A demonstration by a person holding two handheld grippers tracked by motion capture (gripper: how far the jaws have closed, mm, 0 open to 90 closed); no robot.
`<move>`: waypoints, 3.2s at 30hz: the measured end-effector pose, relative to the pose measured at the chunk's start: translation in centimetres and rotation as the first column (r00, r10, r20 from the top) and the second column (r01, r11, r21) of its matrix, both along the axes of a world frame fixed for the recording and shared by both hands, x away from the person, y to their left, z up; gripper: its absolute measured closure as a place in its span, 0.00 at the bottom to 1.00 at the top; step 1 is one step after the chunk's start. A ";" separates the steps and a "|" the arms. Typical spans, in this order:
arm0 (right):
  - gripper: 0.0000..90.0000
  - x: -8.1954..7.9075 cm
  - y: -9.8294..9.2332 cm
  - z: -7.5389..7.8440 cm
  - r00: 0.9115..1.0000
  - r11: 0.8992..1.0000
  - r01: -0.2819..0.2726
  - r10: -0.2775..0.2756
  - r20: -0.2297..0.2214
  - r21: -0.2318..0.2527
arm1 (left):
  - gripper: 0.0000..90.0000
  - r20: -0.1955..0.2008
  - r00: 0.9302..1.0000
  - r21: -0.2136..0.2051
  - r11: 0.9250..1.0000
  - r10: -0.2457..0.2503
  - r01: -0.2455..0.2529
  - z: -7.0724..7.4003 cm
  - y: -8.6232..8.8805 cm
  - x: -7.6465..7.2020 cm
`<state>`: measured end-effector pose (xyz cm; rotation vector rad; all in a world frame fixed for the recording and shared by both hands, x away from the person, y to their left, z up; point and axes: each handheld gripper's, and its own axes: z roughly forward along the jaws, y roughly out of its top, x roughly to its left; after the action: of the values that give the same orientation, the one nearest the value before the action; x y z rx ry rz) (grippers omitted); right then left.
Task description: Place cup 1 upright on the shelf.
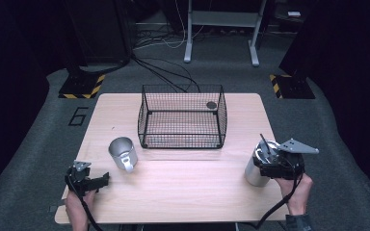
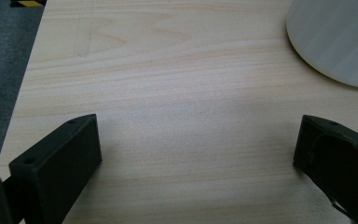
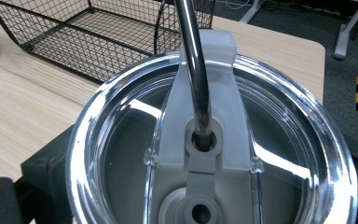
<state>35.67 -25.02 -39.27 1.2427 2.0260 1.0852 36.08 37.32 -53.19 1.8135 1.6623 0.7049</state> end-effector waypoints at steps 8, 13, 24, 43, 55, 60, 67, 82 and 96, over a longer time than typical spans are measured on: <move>0.04 0.4 0.8 0.4 1.000 1.000 -0.027 0.027 -0.001 -0.009 | 0.00 0.000 1.000 0.000 1.000 0.000 0.000 0.0 0.0 0.0; 0.04 0.5 1.3 0.6 0.999 0.999 -0.039 0.039 0.001 -0.008 | 0.00 0.000 1.000 0.000 1.000 0.000 0.000 0.0 0.0 0.0; 0.04 0.9 2.7 1.3 0.996 0.996 -0.092 0.092 0.005 -0.016 | 0.00 0.001 1.000 0.001 1.000 0.000 0.000 0.0 0.0 0.0; 0.04 1.9 5.2 2.4 0.986 0.985 -0.169 0.169 0.012 -0.029 | 0.00 0.000 1.000 0.000 1.000 0.000 0.000 0.0 0.0 0.0; 0.04 2.6 7.1 3.2 0.975 0.975 -0.221 0.222 0.018 -0.034 | 0.00 0.000 1.000 0.000 1.000 0.000 0.000 0.0 0.0 0.0; 0.04 2.8 7.9 3.6 0.969 0.969 -0.245 0.245 0.019 -0.027 | 0.00 0.000 1.000 0.000 1.000 0.000 0.000 0.0 0.0 0.0; 0.04 3.3 8.9 4.0 0.960 0.960 -0.279 0.280 0.024 -0.035 | 0.00 0.000 1.000 0.000 1.000 0.000 0.000 0.0 0.0 0.0; 0.04 4.2 10.9 4.8 0.944 0.943 -0.330 0.331 0.022 -0.038 | 0.00 0.000 1.000 0.000 1.000 0.000 0.000 0.0 0.0 0.0; 0.04 5.3 12.4 6.0 0.931 0.931 -0.362 0.363 0.039 -0.039 | 0.00 0.000 1.000 0.000 1.000 0.000 0.000 0.0 0.0 0.0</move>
<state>40.99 -12.60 -33.28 0.8351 2.2848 1.2280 36.08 37.33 -53.20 1.8136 1.6620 0.7051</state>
